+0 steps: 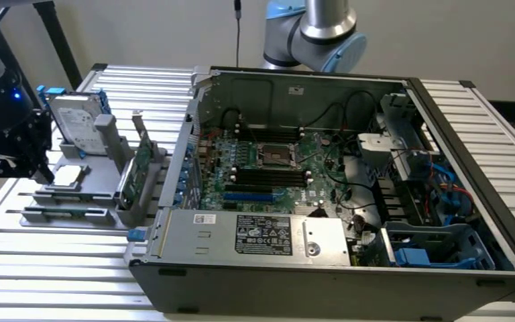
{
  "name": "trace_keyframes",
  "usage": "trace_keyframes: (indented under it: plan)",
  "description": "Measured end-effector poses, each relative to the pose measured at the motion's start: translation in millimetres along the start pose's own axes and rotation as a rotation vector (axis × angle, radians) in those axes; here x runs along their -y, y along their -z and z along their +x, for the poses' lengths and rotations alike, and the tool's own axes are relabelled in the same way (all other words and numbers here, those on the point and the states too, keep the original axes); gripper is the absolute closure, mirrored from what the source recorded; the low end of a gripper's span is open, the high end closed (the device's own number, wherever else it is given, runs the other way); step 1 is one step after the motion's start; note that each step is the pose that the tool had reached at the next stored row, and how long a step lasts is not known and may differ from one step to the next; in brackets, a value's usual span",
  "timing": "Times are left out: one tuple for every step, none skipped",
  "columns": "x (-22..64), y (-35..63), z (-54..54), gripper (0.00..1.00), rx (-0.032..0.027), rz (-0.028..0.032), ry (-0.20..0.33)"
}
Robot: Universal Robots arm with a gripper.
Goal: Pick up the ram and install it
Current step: 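Pick up the ram and move it above insertion slot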
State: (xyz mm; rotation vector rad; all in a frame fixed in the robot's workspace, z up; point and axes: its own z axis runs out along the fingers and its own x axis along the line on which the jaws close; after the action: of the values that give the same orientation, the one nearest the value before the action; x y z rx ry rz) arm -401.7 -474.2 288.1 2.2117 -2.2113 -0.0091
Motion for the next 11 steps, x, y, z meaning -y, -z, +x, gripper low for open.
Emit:
trace_keyframes:
  plan:
    - [0.0, 0.0, 0.0, 0.89, 0.0000, 0.0001, 0.000]
    - [0.0, 0.0, 0.0, 0.89, 0.0000, 0.0000, 0.000]
    - [0.0, 0.0, 0.0, 0.89, 0.0000, 0.0000, 0.000]
    - [0.0, 0.0, 0.0, 0.89, 0.0000, 0.0000, 0.000]
    - [0.0, 0.0, 0.0, 0.89, 0.0000, 0.0000, 0.000]
    - [0.0, 0.0, 0.0, 0.89, 0.0000, 0.0000, 0.000]
    - [0.0, 0.0, 0.0, 0.89, 0.0000, 0.0000, 0.000]
    - [0.0, 0.0, 0.0, 0.89, -0.0001, 0.0000, 0.000]
    - [0.0, 0.0, 0.0, 0.89, -0.0001, 0.0000, 0.000]
    - [0.0, 0.1, 0.0, 0.89, -0.0001, -0.0001, 0.000]
    - [-0.3, 0.2, 0.0, 0.89, -0.0002, -0.0003, 0.001]
